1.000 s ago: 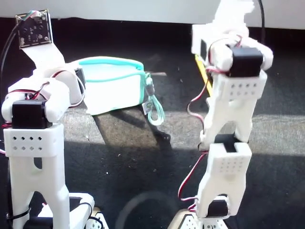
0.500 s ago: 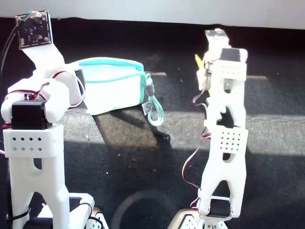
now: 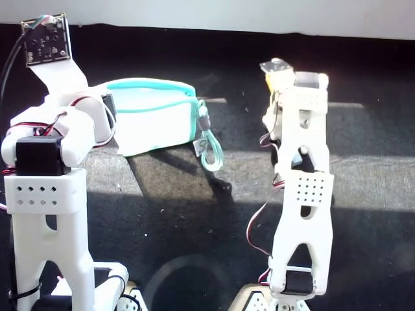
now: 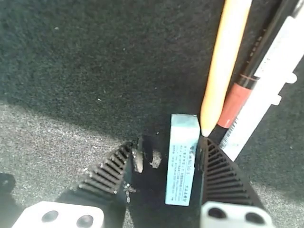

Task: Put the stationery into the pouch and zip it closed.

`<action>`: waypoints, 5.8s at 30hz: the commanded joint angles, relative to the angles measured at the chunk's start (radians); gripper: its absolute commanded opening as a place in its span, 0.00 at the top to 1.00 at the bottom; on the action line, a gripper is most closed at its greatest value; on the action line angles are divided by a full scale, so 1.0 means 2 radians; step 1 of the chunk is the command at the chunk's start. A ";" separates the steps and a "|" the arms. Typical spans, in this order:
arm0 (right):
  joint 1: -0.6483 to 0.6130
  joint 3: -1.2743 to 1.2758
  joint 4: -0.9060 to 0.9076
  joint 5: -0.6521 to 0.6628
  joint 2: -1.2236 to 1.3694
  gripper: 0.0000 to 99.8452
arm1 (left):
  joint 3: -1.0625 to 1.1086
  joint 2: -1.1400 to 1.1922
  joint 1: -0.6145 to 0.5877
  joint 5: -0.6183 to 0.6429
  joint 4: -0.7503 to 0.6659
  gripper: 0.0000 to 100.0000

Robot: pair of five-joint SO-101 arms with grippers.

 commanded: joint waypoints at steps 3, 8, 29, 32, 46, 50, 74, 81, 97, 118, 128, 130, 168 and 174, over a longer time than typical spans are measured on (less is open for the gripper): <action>-0.005 0.000 0.005 0.008 0.002 0.82 | 0.007 0.008 -0.003 0.005 0.009 0.99; -0.007 0.004 -0.006 0.008 0.006 0.82 | 0.007 0.008 -0.003 0.005 0.008 0.99; -0.067 -0.003 0.007 0.005 -0.078 1.00 | 0.007 0.008 -0.005 0.005 0.008 0.99; -0.086 -0.003 0.007 -0.005 -0.079 1.00 | 0.005 0.008 -0.005 0.005 0.008 0.99; -0.089 -0.009 0.006 -0.133 -0.110 1.00 | 0.008 0.008 -0.003 0.003 0.012 0.99; -0.098 -0.009 0.005 -0.156 -0.196 1.00 | 0.008 0.008 -0.003 0.003 0.012 0.99; -0.287 -0.003 -0.152 -0.234 -0.488 1.00 | 0.006 0.012 0.047 0.006 0.036 0.99; -0.322 0.007 -0.155 -0.295 -0.476 1.00 | 0.003 0.013 0.049 0.047 0.035 0.99; -0.356 0.018 -0.155 -0.295 -0.372 1.00 | 0.003 0.013 0.049 0.047 -0.004 0.99; -0.328 0.013 -0.087 -0.293 -0.304 0.99 | 0.003 0.013 0.046 0.046 -0.011 0.99; -0.355 0.013 -0.022 -0.227 -0.305 0.74 | 0.003 0.013 0.049 0.046 -0.013 0.99; -0.356 0.004 -0.023 -0.226 -0.307 0.74 | 0.003 0.013 0.049 0.046 -0.012 0.99; 0.000 -0.022 -0.312 -0.223 -0.064 0.83 | 0.031 0.008 0.046 -0.008 -0.010 0.99; -0.019 -0.022 -0.362 -0.207 -0.004 0.83 | 0.048 0.008 0.046 -0.008 -0.010 0.99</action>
